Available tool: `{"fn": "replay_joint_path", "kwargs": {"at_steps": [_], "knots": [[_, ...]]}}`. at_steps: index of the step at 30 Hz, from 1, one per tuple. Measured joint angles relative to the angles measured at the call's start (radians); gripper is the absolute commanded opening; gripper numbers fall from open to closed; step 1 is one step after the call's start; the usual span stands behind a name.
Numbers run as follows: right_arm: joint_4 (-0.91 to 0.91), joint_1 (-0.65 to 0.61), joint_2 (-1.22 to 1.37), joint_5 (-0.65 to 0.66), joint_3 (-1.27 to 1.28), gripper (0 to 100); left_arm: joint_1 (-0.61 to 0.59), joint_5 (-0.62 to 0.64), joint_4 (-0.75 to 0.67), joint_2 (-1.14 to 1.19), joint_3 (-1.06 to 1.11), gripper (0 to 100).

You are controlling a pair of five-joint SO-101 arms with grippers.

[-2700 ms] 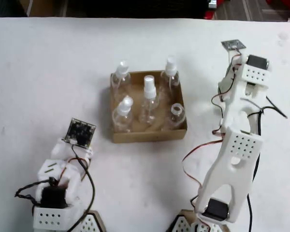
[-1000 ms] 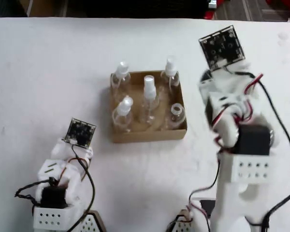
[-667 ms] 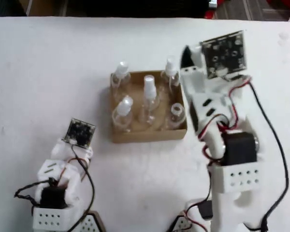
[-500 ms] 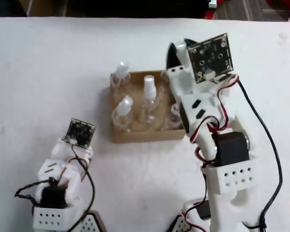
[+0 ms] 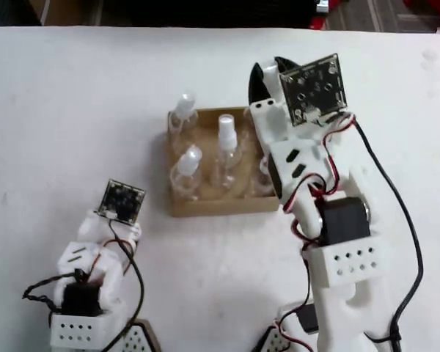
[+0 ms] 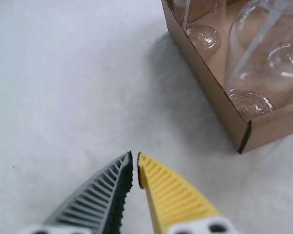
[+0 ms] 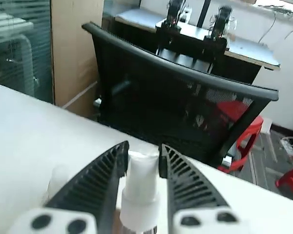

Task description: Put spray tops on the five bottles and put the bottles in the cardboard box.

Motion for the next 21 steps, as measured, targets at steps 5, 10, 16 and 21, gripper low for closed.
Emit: {"fn": "replay_joint_path", "kwargs": {"at_steps": [5, 10, 16, 21], "knots": [[-0.071, 0.000, 0.017, 0.121, 0.055, 1.5, 0.000, 0.000, 0.000, 0.000, 0.000, 2], [-0.091, 0.000, 0.015, 0.143, 0.078, 1.5, 0.000, 0.000, 0.000, 0.000, 0.000, 2], [-0.094, 0.000, 0.014, 0.135, 0.078, 1.5, 0.000, 0.000, 0.000, 0.000, 0.000, 2], [-0.094, 0.000, -0.031, 0.135, 0.077, 1.5, 0.000, 0.000, 0.000, 0.000, 0.000, 2]]}}
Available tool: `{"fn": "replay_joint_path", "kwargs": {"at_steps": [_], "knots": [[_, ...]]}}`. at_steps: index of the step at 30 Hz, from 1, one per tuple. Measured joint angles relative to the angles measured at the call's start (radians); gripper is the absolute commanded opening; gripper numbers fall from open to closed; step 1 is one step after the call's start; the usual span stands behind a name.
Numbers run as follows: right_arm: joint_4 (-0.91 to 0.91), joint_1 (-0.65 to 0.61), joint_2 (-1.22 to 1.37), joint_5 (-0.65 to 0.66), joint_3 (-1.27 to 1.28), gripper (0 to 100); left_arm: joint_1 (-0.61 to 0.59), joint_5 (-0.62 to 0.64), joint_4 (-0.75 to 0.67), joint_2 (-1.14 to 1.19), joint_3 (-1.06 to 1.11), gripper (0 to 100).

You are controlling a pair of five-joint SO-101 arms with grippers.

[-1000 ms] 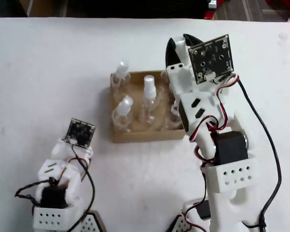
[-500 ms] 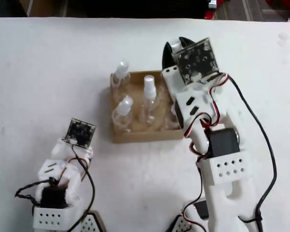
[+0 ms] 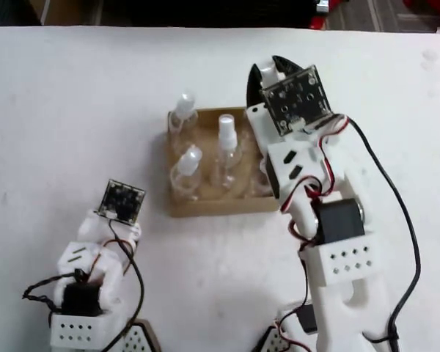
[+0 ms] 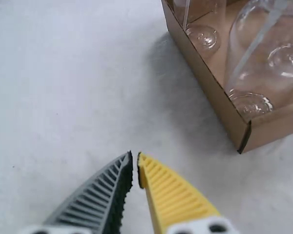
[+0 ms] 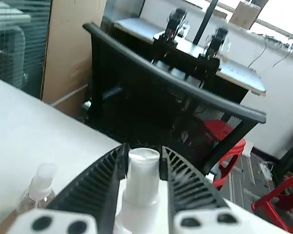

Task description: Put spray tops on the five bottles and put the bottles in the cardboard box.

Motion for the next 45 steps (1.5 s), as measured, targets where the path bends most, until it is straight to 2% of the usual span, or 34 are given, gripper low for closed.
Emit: {"fn": "replay_joint_path", "kwargs": {"at_steps": [7, 15, 45], "knots": [[0.000, 0.000, -0.028, 0.000, 0.032, 1.5, 0.000, 0.000, 0.000, 0.000, 0.000, 2], [0.000, -0.055, -0.031, 0.000, 0.072, 1.5, 0.000, 0.000, 0.000, 0.000, 0.000, 2], [0.071, -0.060, -0.167, 0.000, 0.081, 1.5, 0.000, 0.000, 0.000, 0.000, 0.000, 2]]}}
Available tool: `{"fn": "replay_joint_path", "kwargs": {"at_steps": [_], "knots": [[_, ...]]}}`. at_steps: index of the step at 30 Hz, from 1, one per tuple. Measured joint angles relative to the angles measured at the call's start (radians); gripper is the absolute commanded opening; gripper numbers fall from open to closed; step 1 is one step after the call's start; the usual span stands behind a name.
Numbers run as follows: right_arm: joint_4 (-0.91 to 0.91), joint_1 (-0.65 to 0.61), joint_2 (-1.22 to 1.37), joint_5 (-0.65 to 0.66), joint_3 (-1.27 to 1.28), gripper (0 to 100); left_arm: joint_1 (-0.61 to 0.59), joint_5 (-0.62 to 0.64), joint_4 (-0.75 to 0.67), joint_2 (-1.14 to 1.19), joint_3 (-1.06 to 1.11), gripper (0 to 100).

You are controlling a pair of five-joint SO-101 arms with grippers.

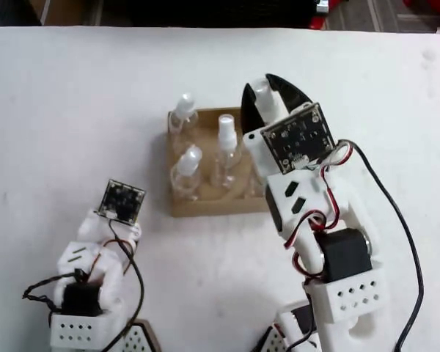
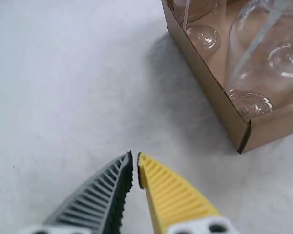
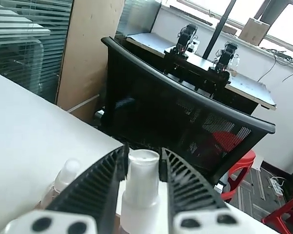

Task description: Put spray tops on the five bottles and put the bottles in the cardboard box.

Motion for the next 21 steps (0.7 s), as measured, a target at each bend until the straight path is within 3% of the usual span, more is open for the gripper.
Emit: {"fn": "replay_joint_path", "kwargs": {"at_steps": [16, 21], "knots": [[-0.101, -0.002, 0.000, 0.000, 0.216, 1.5, 0.000, 0.000, 0.000, 0.000, 0.000, 2], [-0.244, -0.002, 0.000, 0.000, 0.359, 1.5, 0.000, 0.000, 0.000, 0.000, 0.000, 2]]}}
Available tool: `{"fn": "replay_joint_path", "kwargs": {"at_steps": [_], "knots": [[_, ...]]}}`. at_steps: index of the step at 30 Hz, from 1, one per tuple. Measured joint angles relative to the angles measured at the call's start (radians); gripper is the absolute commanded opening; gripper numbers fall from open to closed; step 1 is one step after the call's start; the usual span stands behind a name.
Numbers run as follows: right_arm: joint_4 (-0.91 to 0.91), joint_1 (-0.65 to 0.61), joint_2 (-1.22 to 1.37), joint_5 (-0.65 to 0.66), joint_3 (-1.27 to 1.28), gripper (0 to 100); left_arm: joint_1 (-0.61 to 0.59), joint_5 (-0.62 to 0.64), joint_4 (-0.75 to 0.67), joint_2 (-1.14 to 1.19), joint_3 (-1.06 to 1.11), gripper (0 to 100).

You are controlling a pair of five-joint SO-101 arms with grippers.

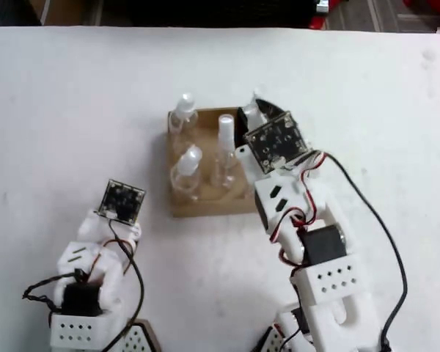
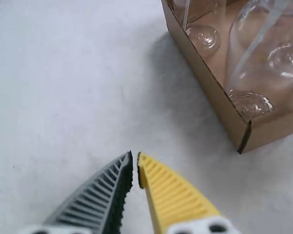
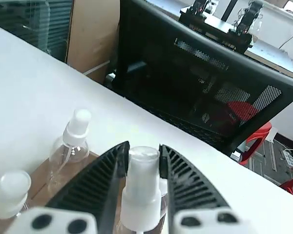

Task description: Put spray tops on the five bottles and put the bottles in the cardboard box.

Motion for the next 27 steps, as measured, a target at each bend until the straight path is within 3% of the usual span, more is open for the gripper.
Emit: {"fn": "replay_joint_path", "kwargs": {"at_steps": [5, 14, 22, 27], "knots": [[-0.167, 0.000, 0.000, 0.000, 0.140, 1.5, 0.000, 0.000, 0.015, 0.000, 0.000, 2], [-0.190, 0.000, 0.000, 0.000, 0.183, 1.5, 0.000, 0.000, 0.017, 0.000, 0.000, 2], [-0.190, 0.077, 0.000, -0.181, 0.206, 1.5, 0.000, 0.000, 0.017, 0.000, 0.000, 2], [-0.192, 0.110, -0.003, -0.206, 0.250, 1.5, 0.000, 0.000, 0.017, 0.000, 0.000, 2]]}}
